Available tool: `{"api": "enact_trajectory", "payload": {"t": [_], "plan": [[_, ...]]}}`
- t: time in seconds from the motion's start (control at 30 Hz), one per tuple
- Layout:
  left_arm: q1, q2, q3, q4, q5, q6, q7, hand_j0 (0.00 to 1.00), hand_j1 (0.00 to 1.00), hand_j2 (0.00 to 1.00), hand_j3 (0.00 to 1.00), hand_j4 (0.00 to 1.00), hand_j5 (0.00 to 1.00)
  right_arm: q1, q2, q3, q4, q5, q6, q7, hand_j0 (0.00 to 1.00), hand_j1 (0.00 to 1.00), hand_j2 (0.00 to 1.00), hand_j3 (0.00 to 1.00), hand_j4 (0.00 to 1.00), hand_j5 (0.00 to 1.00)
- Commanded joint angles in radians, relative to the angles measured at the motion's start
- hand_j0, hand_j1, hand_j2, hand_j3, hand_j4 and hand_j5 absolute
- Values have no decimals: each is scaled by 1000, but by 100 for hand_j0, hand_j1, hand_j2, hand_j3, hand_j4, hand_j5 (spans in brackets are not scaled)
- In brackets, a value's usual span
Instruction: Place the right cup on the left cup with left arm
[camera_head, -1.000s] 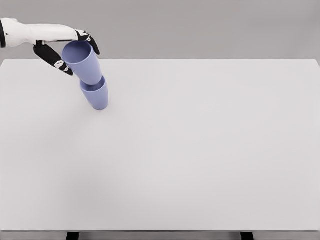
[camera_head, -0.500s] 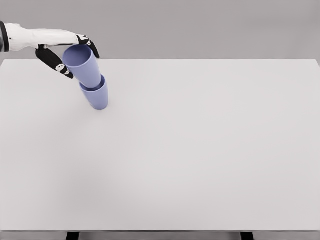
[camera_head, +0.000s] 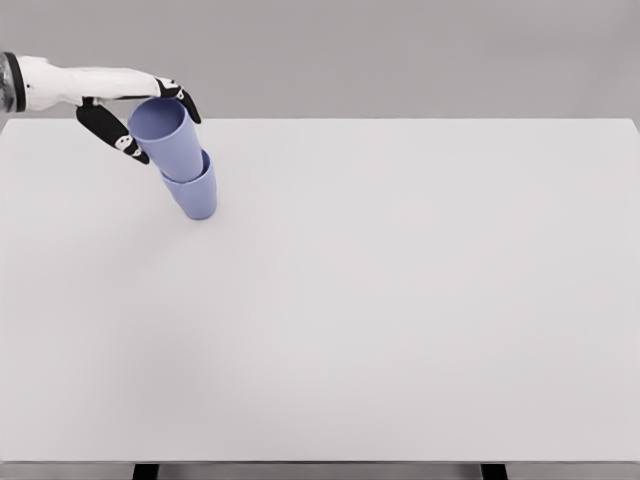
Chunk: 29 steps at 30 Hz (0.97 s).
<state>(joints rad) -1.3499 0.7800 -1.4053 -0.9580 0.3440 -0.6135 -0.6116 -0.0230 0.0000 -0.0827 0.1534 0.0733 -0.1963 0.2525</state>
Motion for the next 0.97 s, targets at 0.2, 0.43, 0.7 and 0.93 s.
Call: {"api": "enact_trajectory", "payload": {"t": [0.2,0.43,0.7,0.93], "plan": [[2,-1,9,1,6,3,1,89,89,89,89,89,89,0,0,0,0,0,0,1,100,100,100,100,100,100],[5,1,9,-1,6,3,1,99,99,99,99,99,99,0,0,0,0,0,-2,-1,100,100,100,100,100,100],[-8,264,132,-415,162,3,1,100,100,100,100,100,100,0,0,0,0,0,0,1,100,100,100,100,100,100],[113,458,155,-772,305,3,1,100,100,100,100,100,100,0,0,0,0,0,0,-1,100,100,100,100,100,100]]}}
